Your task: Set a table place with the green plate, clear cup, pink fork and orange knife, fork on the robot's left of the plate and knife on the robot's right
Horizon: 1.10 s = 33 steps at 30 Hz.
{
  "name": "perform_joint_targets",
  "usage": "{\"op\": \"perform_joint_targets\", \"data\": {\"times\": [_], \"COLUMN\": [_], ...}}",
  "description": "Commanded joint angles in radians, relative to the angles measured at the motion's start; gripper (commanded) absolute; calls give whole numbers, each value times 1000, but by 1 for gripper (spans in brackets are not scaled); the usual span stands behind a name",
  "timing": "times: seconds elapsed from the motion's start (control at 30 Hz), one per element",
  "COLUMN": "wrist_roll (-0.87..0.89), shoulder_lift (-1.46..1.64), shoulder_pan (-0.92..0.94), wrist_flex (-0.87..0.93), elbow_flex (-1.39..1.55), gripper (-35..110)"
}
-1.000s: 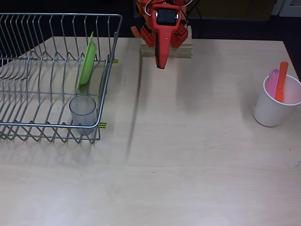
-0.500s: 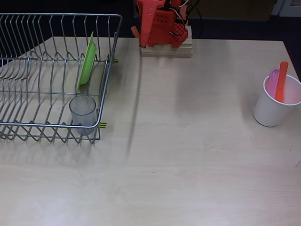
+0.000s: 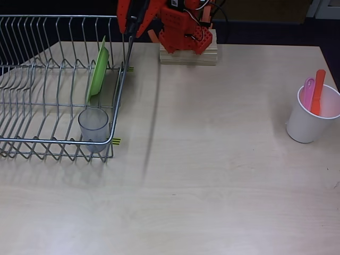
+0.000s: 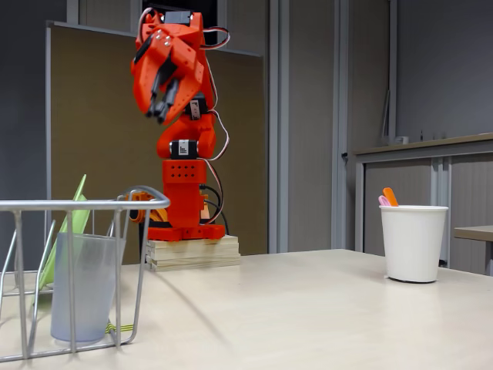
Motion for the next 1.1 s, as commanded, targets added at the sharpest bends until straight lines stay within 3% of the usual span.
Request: {"op": "perform_joint_targets", "data": {"times": [0.0,0.3,0.43,0.63,0.8,1.0,1.07], "wrist_roll": [121,144,175,179,143,114,100], "shoulder_lift": [25,-123,-189,-291,-388,-476,-486], "shoulder_pan": [114,319,339,324,350,387,390], "wrist_flex": [18,8,-31,-75,-132,-192,-210], "elbow_flex": [12,72,103,107,107,112,114], "gripper": [0,20,32,36,36,25,14]}}
